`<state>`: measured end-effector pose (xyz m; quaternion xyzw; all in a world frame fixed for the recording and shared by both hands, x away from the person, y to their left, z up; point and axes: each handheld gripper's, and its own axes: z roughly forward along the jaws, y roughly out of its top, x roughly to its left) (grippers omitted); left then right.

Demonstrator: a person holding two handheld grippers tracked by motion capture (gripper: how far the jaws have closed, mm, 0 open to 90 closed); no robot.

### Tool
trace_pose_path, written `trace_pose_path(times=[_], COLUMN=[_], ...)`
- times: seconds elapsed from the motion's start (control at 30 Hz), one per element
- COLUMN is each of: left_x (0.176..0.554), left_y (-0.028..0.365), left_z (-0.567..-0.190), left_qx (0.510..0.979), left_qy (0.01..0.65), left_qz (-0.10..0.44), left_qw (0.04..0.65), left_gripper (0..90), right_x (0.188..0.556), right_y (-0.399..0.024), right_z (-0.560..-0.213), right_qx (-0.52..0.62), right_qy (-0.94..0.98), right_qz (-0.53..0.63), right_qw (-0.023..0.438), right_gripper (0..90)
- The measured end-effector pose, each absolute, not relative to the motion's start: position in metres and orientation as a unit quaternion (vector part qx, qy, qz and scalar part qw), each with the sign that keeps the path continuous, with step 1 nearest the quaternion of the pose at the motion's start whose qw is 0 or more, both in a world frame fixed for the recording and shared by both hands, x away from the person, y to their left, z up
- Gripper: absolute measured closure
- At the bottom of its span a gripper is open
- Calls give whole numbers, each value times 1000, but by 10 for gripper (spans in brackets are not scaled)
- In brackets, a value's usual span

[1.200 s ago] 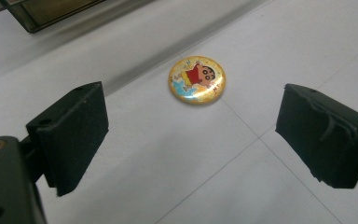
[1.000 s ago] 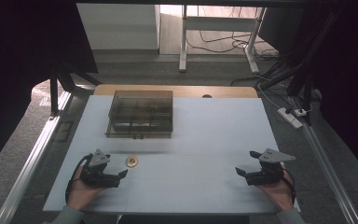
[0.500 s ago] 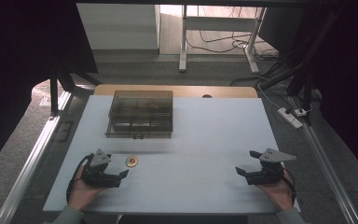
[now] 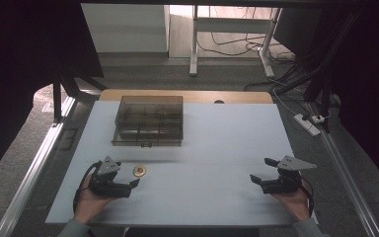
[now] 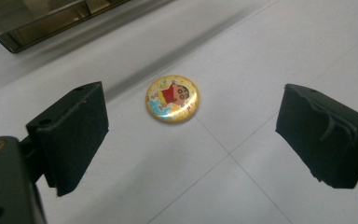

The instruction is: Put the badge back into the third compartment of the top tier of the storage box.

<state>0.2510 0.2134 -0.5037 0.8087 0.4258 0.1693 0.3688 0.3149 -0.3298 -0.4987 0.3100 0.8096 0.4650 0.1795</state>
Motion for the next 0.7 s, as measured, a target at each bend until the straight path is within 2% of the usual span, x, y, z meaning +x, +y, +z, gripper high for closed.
trace_pose_path(times=[0.7], left_x=[251], left_y=[210], left_z=[-486], left_qx=[817], left_qy=[413], left_qz=[166], left_qw=[368], left_gripper=[101], right_x=[313], right_y=[-324], right_z=[-497], right_qx=[308], right_qy=[810], right_qz=[463], right_qw=[186], right_gripper=[117])
